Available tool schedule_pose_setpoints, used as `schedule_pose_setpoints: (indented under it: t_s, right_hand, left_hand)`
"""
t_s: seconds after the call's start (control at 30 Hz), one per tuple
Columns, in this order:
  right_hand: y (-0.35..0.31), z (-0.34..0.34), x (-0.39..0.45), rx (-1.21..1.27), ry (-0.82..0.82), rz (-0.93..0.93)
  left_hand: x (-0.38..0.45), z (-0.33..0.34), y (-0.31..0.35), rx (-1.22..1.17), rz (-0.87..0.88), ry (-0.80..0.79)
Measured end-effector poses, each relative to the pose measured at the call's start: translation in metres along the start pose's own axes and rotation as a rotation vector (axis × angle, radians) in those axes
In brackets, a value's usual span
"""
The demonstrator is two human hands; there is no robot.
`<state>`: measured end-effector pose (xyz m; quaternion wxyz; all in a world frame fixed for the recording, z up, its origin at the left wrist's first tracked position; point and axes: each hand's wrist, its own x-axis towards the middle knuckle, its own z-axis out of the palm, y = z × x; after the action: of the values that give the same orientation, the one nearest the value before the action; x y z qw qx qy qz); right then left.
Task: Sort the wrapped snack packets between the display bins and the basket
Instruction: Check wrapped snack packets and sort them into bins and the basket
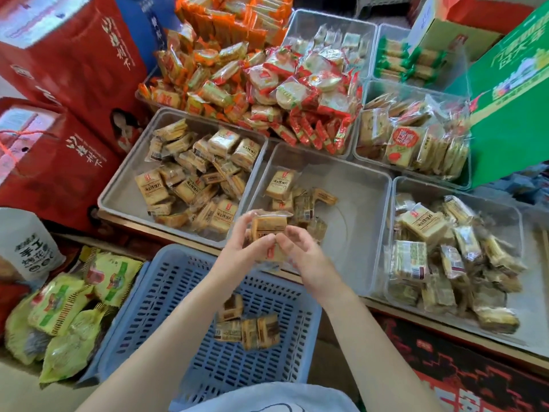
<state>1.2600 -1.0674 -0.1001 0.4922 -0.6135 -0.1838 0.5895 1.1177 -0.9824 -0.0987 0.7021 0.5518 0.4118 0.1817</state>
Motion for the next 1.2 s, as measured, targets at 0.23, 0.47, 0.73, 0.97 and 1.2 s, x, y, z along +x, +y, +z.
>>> schedule_pose_setpoints:
  t_s: [0.23,0.47,0.73,0.97,1.2]
  right_hand:
    - [-0.016,-0.033,0.04,0.045,0.356,-0.002]
    - [-0.026,-0.057,0.127,-0.53,0.487,-0.086]
    - [0.007,-0.049,0.171,-0.734,0.512,0.0]
    - [-0.009,-0.039,0.167,-0.794,0.566,-0.011]
    - [-0.05,0.008,0.146,-0.707,0.588,-0.337]
  left_hand:
    - [0.059,-0.001,-0.004,0.957,0.265,0.136]
    - [0.098,-0.028,-0.042,1.359,0.178,0.16]
    - [0.099,-0.03,-0.047,1.33,0.174,0.132]
    - [0.099,-0.029,-0.043,1.245,0.18,0.129]
    - [0.105,-0.051,-0.016,0.791,0.209,0.36]
